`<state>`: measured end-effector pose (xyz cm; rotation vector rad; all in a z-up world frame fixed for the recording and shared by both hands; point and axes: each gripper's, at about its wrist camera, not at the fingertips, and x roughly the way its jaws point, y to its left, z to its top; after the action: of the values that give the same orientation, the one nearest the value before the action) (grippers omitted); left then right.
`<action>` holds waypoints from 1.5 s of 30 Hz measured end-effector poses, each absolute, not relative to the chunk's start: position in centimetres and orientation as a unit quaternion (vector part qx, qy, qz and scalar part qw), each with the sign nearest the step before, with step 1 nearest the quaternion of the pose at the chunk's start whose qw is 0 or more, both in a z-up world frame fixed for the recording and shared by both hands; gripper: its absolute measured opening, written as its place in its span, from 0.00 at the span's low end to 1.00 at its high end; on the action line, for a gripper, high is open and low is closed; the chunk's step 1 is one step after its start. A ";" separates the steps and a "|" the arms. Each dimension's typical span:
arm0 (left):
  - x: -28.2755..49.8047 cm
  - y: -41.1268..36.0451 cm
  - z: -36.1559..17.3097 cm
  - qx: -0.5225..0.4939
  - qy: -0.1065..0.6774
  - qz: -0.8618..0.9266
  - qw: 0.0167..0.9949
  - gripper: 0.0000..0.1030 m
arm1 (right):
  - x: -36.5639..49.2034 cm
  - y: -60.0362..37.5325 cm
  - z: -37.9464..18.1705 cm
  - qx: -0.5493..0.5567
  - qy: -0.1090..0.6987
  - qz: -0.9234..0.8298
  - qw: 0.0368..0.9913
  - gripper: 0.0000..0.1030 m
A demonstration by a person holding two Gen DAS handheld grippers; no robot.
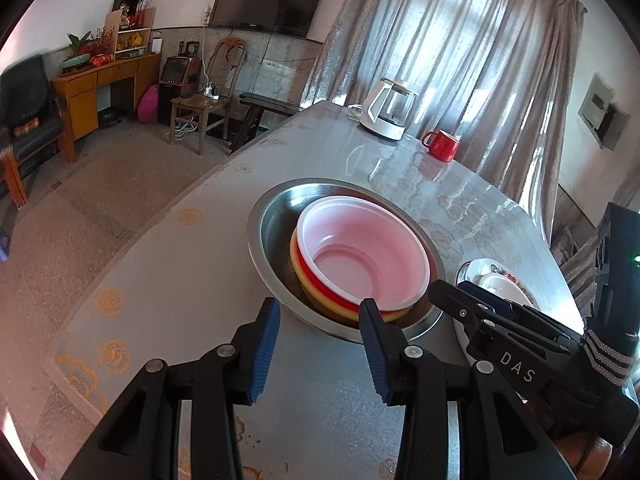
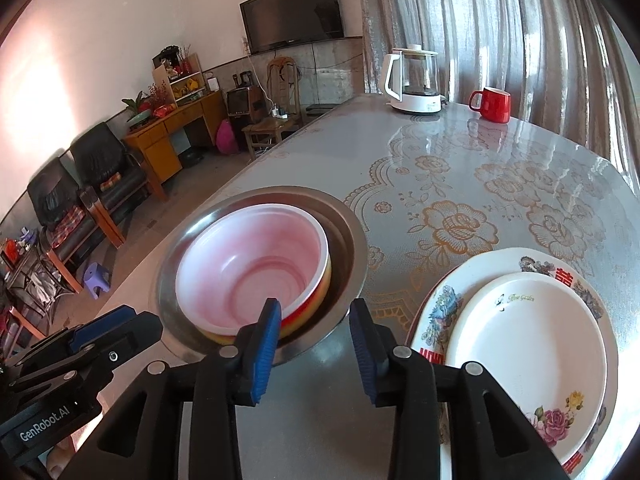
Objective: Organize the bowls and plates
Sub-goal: 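Move the left gripper back to the steel bowl rim, then grasp the steel bowl rim with the left gripper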
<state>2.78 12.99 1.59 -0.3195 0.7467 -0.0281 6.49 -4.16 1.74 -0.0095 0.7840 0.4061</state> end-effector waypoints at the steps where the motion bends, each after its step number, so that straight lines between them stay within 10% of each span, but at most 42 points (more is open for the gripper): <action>1: 2.8 12.8 1.6 -0.152 0.363 -0.014 0.919 0.40 | 6.4 -4.4 1.6 -0.002 0.379 0.195 0.904 0.36; 45: 4.5 14.2 1.3 -0.140 0.363 0.017 0.921 0.42 | 6.5 -8.5 0.6 0.036 0.384 0.166 0.908 0.37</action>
<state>4.51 14.18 1.28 -0.2880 0.7462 0.0348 6.48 -8.48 0.62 0.0750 0.7920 0.3423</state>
